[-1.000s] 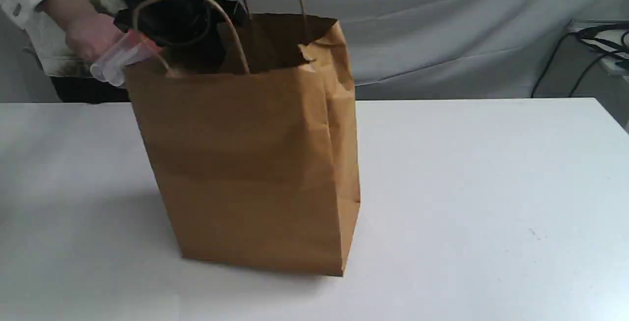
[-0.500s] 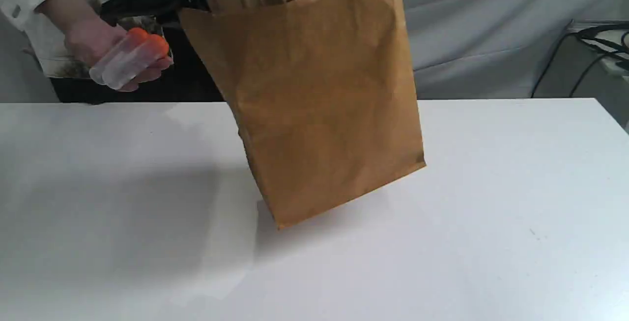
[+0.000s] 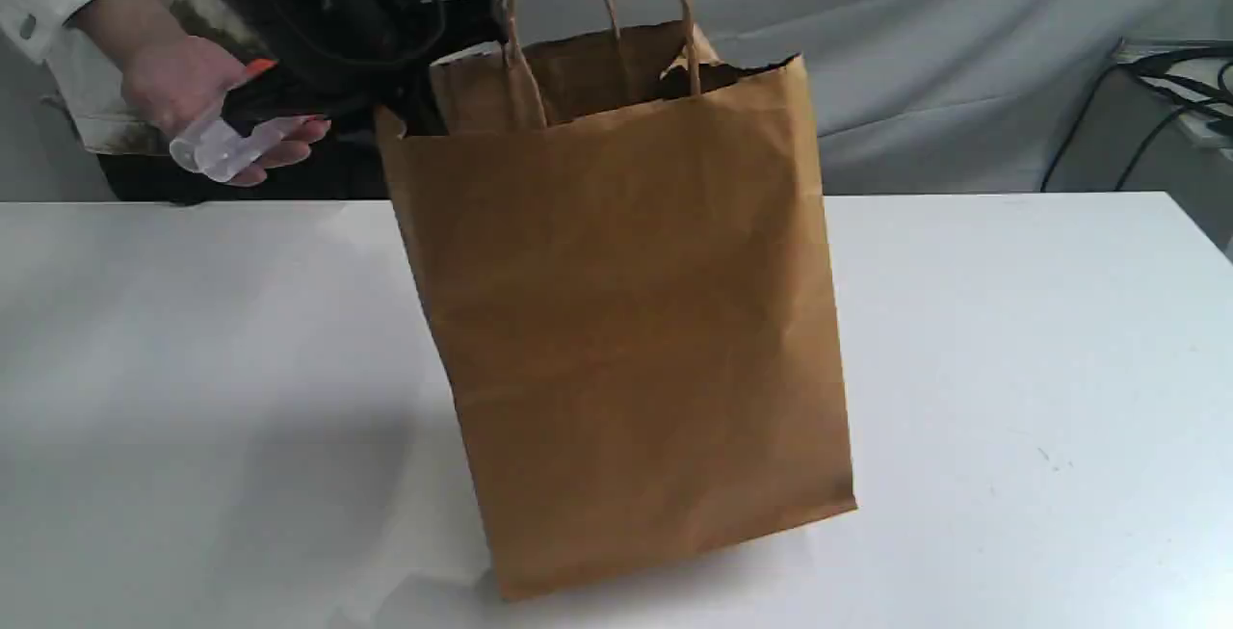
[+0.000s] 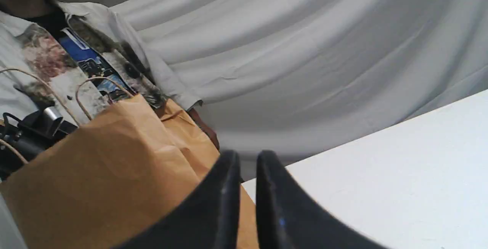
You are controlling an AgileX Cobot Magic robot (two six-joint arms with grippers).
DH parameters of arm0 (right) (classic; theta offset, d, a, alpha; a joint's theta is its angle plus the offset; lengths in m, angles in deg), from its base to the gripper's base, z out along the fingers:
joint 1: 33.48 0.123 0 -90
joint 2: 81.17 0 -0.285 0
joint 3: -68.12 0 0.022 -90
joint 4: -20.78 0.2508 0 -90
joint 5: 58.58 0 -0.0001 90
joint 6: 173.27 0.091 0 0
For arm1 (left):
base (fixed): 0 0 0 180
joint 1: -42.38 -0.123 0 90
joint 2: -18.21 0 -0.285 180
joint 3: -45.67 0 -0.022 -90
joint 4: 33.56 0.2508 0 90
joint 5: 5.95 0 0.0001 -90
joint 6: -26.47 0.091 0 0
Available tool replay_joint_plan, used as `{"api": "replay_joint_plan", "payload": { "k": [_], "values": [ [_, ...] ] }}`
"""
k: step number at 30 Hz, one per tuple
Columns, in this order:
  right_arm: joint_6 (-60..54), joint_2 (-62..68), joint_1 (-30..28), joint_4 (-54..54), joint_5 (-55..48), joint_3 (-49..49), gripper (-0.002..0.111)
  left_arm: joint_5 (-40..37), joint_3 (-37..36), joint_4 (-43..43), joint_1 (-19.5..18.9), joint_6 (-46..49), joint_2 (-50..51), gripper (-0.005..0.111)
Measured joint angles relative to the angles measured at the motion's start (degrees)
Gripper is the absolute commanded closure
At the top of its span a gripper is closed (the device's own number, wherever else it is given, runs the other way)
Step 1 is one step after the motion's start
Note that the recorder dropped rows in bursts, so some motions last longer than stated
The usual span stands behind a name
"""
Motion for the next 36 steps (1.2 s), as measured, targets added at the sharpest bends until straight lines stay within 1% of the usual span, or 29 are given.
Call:
{"api": "replay_joint_plan", "payload": {
  "k": [5,8,12,17,21,24,27,30,36],
  "values": [
    [-0.1,0.0,1.7,3.8,-0.2,-0.3,0.099,0.0,-3.6,0.1,0.0,0.8,-3.0,0.107],
    [-2.4,0.0,3.5,4.4,-0.3,-2.0,0.099,0.0,-5.1,0.1,0.0,1.7,-3.8,0.107],
    [-7.6,-0.1,7.2,4.6,1.7,-7.3,0.099,0.3,-7.1,0.0,0.0,2.0,-4.1,0.107],
    [-10.1,2.2,12.6,4.6,6.1,-14.3,0.099,0.5,-8.9,-0.7,0.0,4.2,-4.5,0.107],
    [-14.5,10.0,18.0,3.0,6.4,-19.8,0.099,0.5,-9.3,-0.9,0.0,4.9,-4.5,0.107],
    [-19.0,16.3,21.5,-0.9,6.4,-24.8,0.099,0.5,-9.3,-1.1,0.0,5.3,-4.5,0.107],
    [-21.2,22.0,23.7,-4.4,6.4,-30.3,0.099,0.5,-9.3,-1.5,0.0,5.4,-4.5,0.107],
    [-22.0,27.7,24.5,-5.8,3.8,-35.8,0.099,0.5,-9.4,-2.4,0.0,6.1,-4.5,0.107],
    [-22.3,42.3,24.6,-7.6,-8.6,-47.9,0.100,0.4,-9.5,-3.6,0.0,7.5,-4.5,0.107]
  ]
}}
